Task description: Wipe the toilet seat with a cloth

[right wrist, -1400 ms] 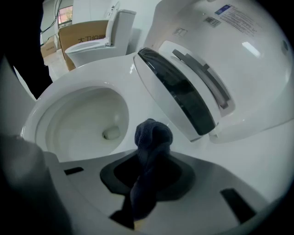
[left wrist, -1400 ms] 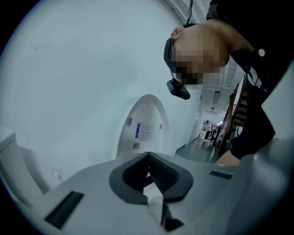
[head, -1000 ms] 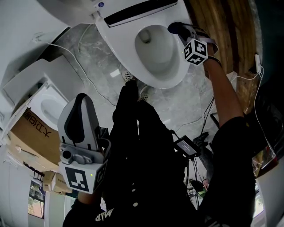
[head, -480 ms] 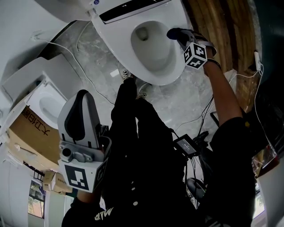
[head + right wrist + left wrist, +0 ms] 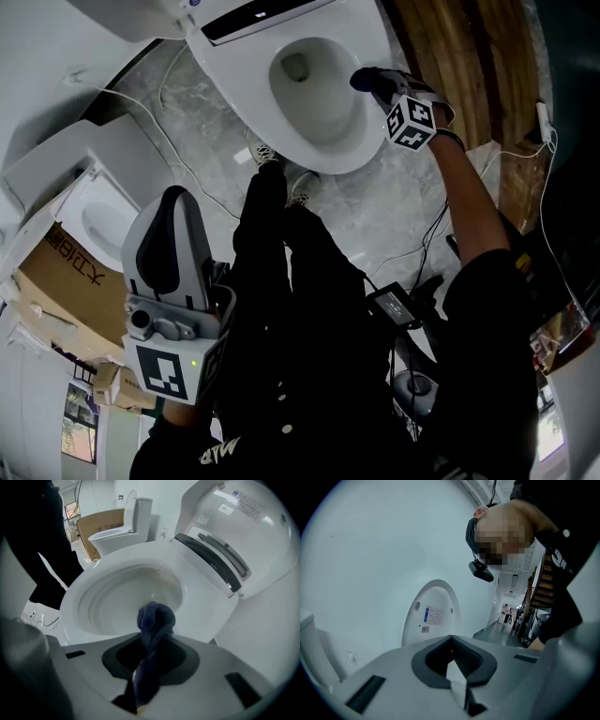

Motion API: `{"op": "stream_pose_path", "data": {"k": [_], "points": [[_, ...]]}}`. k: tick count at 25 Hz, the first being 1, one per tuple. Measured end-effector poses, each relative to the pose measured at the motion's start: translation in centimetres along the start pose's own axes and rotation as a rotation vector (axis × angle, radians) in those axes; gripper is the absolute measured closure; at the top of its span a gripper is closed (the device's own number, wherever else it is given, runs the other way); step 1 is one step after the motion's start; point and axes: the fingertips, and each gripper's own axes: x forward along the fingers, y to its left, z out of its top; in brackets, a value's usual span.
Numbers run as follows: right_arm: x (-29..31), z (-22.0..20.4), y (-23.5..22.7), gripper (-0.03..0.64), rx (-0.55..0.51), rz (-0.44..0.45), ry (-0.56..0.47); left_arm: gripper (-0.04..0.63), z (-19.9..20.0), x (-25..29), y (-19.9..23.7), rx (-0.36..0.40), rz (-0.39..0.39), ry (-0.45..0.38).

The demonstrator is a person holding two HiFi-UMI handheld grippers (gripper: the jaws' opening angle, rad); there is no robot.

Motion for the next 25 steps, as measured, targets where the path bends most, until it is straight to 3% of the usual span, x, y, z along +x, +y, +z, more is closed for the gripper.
{"op": "stream_pose_path", "data": {"k": [25], "points": [[-1.1,-0.9,5.3,0.528,0.088,0.018,-0.016,0.588,-1.0,-2.4,-4.3,0.027,-0.044,-0.019]]}}
